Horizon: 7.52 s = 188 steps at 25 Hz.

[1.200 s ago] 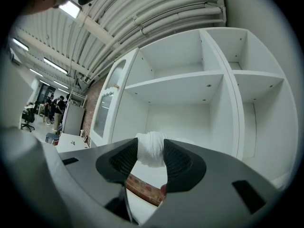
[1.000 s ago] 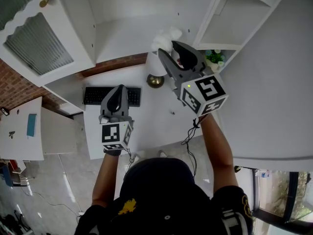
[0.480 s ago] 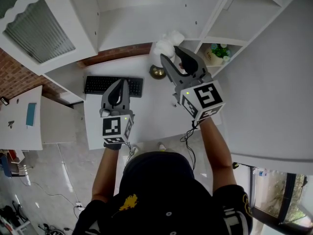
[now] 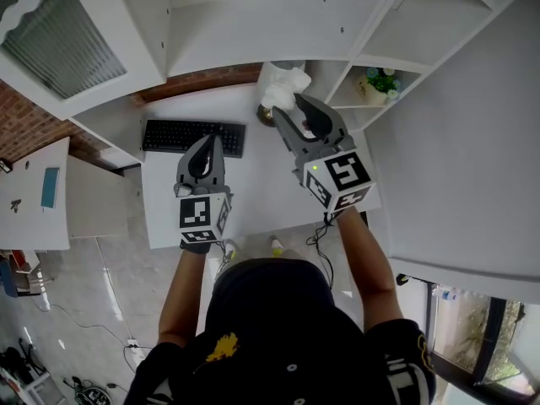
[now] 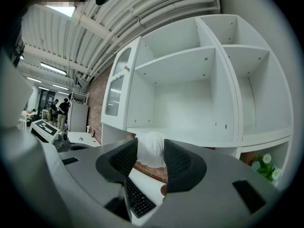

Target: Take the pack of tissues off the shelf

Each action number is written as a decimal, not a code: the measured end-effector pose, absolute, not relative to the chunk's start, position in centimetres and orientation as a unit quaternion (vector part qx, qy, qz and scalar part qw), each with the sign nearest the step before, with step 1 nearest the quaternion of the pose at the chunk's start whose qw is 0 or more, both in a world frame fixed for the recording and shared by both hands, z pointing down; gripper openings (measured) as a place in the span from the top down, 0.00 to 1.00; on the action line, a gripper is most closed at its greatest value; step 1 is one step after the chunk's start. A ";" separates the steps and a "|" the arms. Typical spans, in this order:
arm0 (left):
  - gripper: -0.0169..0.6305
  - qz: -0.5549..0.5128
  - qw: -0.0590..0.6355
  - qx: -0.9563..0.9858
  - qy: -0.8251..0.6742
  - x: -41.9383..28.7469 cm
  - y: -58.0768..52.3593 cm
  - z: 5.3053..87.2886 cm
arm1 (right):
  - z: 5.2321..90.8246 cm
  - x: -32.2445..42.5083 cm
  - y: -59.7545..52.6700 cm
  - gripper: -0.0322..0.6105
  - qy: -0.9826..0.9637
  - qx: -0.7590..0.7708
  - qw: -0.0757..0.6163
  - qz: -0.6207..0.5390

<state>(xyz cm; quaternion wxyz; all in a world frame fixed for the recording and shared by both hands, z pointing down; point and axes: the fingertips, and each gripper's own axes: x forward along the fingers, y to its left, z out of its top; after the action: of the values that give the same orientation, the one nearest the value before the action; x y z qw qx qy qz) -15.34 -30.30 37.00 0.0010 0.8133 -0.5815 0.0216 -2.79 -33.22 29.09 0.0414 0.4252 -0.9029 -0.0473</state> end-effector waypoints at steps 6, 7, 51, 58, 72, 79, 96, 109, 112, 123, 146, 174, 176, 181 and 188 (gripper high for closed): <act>0.95 0.039 0.011 0.809 -0.587 -15.4 -30.0 38.8 | 31.9 -3.1 -33.0 0.68 -0.905 0.421 0.052 -0.027; 0.95 0.042 0.013 0.808 -0.588 -15.5 -30.0 39.0 | 32.4 -3.3 -33.0 0.68 -0.906 0.419 0.054 -0.023; 0.95 0.131 0.158 0.781 -0.590 -17.1 -30.3 65.4 | 64.4 -7.8 -32.2 0.68 -0.875 0.409 0.220 0.137; 0.95 0.159 0.186 0.775 -0.583 -17.5 -29.6 70.0 | 69.1 -6.8 -32.1 0.68 -0.856 0.421 0.248 0.170; 0.95 0.215 0.173 0.788 -0.550 -16.8 -28.3 73.8 | 75.6 -7.7 -29.7 0.67 -0.841 0.367 0.356 0.178; 0.95 0.223 0.174 0.792 -0.542 -16.0 -27.6 74.3 | 77.3 -7.5 -29.1 0.67 -0.829 0.362 0.371 0.208; 0.95 0.233 0.171 0.798 -0.529 -15.1 -26.5 74.6 | 79.1 -8.0 -27.7 0.58 -0.821 0.340 0.361 0.281; 0.95 0.225 0.172 0.798 -0.532 -15.6 -25.7 73.2 | 75.0 -5.3 -28.6 0.70 -0.830 0.387 0.322 0.242; 0.95 0.204 0.180 0.796 -0.540 -15.9 -26.0 71.9 | 72.8 -3.9 -29.1 0.92 -0.825 0.416 0.296 0.240; 0.95 0.141 0.124 0.800 -0.569 -16.0 -30.8 61.1 | 60.4 -5.5 -32.5 0.95 -0.875 0.408 0.203 0.165; 0.95 0.059 -0.022 0.770 -0.635 -22.5 -29.3 43.3 | 40.2 3.7 -31.0 0.95 -0.871 0.487 0.066 -0.003; 0.95 0.062 -0.019 0.765 -0.641 -24.3 -28.2 43.6 | 39.4 5.3 -30.4 0.95 -0.854 0.517 0.062 -0.004; 0.95 0.062 -0.019 0.766 -0.640 -24.2 -28.1 43.5 | 39.3 5.3 -30.4 0.95 -0.853 0.518 0.062 -0.004; 0.95 0.062 -0.019 0.766 -0.639 -24.2 -28.0 43.5 | 39.4 5.6 -30.3 0.95 -0.852 0.520 0.063 -0.005; 0.95 0.064 -0.017 0.768 -0.636 -24.1 -27.9 43.7 | 39.4 5.5 -30.2 0.95 -0.851 0.520 0.065 -0.002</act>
<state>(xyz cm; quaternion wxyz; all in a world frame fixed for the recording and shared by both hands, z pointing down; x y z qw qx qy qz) -24.06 -27.86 43.67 -0.0167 0.7685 -0.6364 0.0641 5.48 -30.17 39.42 0.0650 0.5204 -0.8515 -0.0022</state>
